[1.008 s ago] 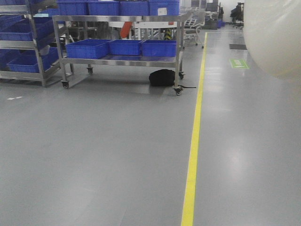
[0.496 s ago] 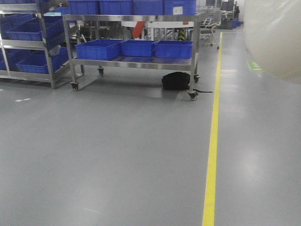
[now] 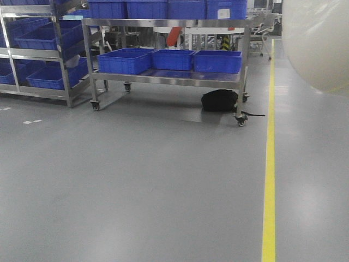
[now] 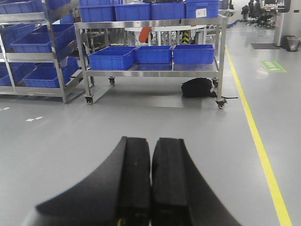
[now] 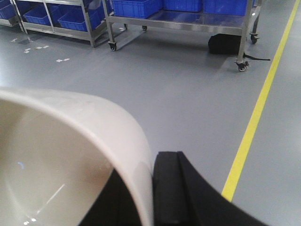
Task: Move white bin to right shelf second layer
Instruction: 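Drive past the blue crate shelves toward the windows carrying the bin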
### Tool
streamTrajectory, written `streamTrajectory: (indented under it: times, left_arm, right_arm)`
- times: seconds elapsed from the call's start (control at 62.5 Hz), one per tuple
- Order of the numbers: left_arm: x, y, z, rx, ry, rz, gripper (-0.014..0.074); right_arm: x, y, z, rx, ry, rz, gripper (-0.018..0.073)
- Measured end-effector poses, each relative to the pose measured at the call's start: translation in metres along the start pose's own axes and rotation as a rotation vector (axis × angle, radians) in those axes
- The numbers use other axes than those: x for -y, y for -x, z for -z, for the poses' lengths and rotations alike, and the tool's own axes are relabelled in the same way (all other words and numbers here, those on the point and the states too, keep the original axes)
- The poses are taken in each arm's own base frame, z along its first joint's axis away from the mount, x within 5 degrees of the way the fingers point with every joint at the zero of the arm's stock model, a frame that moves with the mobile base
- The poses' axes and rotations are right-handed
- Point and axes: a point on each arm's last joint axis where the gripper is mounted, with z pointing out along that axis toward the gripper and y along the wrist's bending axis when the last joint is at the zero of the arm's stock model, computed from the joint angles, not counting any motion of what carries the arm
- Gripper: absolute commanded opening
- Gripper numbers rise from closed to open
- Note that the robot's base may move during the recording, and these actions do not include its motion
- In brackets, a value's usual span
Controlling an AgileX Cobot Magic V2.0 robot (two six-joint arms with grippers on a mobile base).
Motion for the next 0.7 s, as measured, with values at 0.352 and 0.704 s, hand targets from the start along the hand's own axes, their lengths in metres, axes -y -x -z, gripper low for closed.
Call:
streamTrajectory:
  times: [0.352,0.704]
  left_arm:
    - [0.0000,0.0000,0.0000,0.000,0.000,0.000,0.0085]
    - [0.0000,0.0000,0.0000,0.000,0.000,0.000,0.0085]
  right_arm:
    - [0.0000,0.0000,0.0000,0.000,0.000,0.000,0.0056]
    - [0.0000,0.0000,0.0000,0.000,0.000,0.001,0.0056]
